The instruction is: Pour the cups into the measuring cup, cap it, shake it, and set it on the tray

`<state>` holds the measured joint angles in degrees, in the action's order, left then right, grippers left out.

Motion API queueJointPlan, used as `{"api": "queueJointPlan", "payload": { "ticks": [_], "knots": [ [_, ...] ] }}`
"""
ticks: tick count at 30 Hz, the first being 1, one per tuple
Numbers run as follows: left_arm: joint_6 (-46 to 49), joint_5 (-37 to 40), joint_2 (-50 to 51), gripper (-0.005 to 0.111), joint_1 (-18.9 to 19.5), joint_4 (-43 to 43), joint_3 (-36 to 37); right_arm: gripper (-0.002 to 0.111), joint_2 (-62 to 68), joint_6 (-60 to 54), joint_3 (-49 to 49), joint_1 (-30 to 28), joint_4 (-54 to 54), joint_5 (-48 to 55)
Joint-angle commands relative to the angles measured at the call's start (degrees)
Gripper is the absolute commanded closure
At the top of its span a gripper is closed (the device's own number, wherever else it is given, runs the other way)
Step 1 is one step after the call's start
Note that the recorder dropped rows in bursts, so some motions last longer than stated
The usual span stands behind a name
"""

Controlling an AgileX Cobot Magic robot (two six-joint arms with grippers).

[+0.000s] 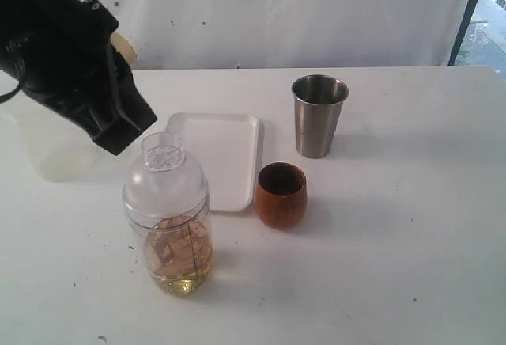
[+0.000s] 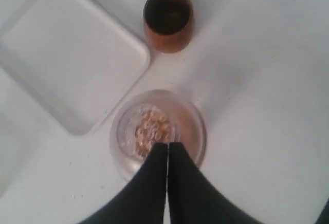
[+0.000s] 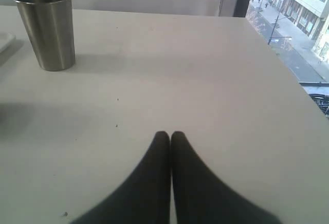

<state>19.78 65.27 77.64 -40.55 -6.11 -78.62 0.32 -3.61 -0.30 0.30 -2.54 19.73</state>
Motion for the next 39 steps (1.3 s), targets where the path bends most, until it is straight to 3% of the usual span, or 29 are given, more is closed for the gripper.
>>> {"api": "queueJointPlan", "payload": {
  "ticks": [1, 4, 9, 29, 39],
  "knots": [
    [7.4, -8.32, -0.42, 0.107, -0.23, -6.15, 2.73, 0.108, -0.32, -0.49, 0.3, -0.3, -0.22, -0.43],
    [7.63, -12.97, -0.42, 0.107, -0.23, -5.04, 5.87, 0.108, -0.32, -0.49, 0.3, -0.3, -0.22, -0.43],
    [7.21, -11.44, -0.42, 0.107, -0.23, 1.23, 8.18, 0.108, -0.32, -0.49, 0.3, -0.3, -0.22, -0.43],
    [8.32, -11.88, -0.55, 0.107, -0.23, 1.49, 13.23, 0.108, -0.32, -0.49, 0.3, -0.3, -0.22, -0.43],
    [11.95, -14.39, -6.79, 0.107, -0.23, 0.3, 13.23, 0.108, -0.32, -0.49, 0.3, -0.3, -0.22, -0.43]
  ]
}}
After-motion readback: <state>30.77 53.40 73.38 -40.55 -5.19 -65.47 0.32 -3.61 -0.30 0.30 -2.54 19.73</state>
